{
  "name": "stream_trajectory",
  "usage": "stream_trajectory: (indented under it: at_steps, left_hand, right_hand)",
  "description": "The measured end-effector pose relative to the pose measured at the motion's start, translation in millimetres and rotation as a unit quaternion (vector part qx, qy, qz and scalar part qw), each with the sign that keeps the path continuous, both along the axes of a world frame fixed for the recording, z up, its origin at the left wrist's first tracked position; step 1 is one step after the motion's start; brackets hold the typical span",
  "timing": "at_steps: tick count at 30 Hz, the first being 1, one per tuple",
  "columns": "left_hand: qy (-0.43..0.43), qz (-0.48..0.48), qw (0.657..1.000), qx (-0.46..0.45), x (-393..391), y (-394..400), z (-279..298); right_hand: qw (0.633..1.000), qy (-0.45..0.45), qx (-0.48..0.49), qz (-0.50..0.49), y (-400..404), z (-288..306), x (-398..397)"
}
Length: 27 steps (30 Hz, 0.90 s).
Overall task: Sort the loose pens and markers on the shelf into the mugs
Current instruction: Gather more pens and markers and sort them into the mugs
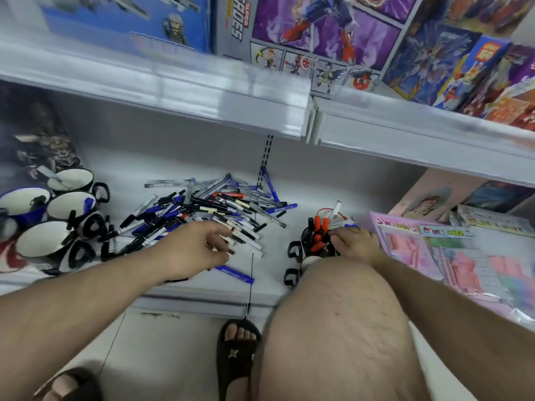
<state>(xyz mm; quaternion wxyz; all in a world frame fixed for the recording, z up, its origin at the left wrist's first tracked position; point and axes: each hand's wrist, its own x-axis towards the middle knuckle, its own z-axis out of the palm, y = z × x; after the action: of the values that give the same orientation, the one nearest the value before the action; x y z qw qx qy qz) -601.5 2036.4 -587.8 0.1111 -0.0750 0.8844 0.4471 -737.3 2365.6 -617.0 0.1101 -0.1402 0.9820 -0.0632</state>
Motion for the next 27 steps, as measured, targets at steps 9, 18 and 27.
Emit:
stream_trajectory:
  at_steps: [9,18,27]
  left_hand:
    - [-0.001,0.038,0.999,0.008,22.2,-46.3,4.6]
    - [-0.033,0.135,0.984,0.109,14.3,-78.5,7.2]
    - [-0.073,0.133,0.987,0.056,0.8,-106.0,-4.3]
  right_hand:
    - [0.968,-0.116,0.094,0.204,-150.8,74.1,1.7]
    - [0.957,-0.171,0.182,0.146,-216.1,-93.2,15.7]
    - [0.948,-0.156,0.256,0.104,-226.3,-144.7,-35.4]
